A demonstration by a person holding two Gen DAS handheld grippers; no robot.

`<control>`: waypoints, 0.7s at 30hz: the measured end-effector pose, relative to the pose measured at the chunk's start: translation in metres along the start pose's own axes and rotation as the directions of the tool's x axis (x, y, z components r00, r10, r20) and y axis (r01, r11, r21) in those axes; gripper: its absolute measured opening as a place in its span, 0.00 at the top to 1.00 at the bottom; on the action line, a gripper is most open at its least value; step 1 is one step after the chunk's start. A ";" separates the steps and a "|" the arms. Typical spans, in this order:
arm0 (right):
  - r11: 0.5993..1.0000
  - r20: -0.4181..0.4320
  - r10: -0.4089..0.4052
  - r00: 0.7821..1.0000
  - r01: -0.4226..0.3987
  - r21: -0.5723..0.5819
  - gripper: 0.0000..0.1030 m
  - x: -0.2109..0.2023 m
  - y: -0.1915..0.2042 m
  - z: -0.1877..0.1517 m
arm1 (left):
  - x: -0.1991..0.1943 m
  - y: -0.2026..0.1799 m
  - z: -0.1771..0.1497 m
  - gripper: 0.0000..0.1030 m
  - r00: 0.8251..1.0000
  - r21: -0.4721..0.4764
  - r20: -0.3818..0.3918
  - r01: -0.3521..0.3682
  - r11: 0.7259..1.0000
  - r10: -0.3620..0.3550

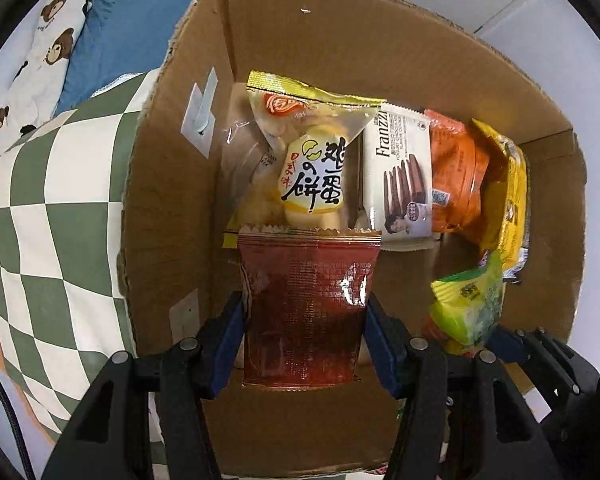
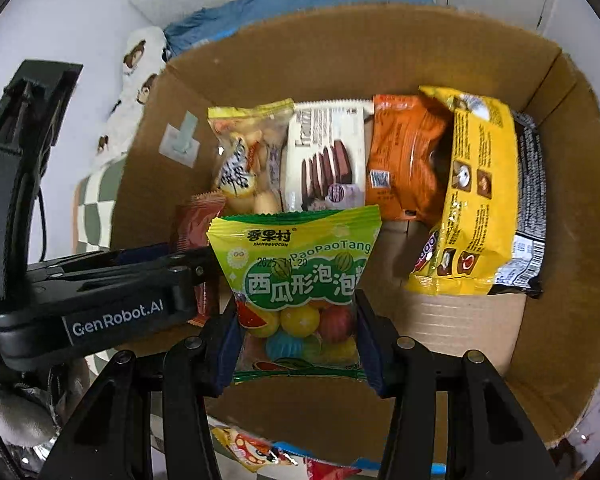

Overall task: Organize snacks
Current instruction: 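Carry both packets into the box and open both tools, then withdraw both tools from the box toward the remaining snacks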

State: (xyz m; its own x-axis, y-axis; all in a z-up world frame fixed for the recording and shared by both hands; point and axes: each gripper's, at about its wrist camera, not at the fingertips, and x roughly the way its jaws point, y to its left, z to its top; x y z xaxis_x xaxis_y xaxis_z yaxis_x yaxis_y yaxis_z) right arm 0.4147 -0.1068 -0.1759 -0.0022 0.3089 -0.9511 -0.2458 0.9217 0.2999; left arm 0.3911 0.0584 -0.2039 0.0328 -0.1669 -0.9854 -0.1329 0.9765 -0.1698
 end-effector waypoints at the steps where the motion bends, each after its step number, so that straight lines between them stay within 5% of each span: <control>1: 1.000 -0.010 -0.005 1.000 0.005 0.000 0.48 0.005 -0.001 0.000 | 0.001 -0.001 0.000 0.47 1.000 0.005 -0.004 -0.005 1.000 0.005; 6: 1.000 -0.053 0.008 0.999 -0.008 0.009 0.47 0.023 -0.003 0.003 | 0.001 -0.007 -0.002 0.40 1.000 0.016 -0.016 -0.003 1.000 0.003; 8: 1.000 -0.100 0.017 0.995 -0.015 0.013 0.31 0.031 -0.003 0.005 | 0.001 -0.010 -0.001 0.22 1.000 0.021 -0.018 -0.001 1.000 0.002; 10: 1.000 -0.101 0.005 0.995 -0.006 -0.002 0.10 0.033 0.001 0.005 | 0.001 -0.012 0.000 0.16 1.000 0.019 -0.020 -0.002 1.000 0.003; 21: 0.999 -0.061 -0.038 0.997 0.038 -0.001 0.10 0.014 -0.003 -0.003 | -0.013 -0.011 -0.011 0.16 0.999 -0.001 0.034 0.016 1.000 -0.016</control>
State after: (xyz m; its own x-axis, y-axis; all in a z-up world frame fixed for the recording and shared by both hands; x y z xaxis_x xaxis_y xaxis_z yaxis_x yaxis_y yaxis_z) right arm 0.4125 -0.1060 -0.1900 -0.0521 0.2584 -0.9646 -0.2467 0.9327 0.2632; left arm 0.3817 0.0479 -0.1892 0.0687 -0.1780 -0.9816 -0.1335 0.9735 -0.1859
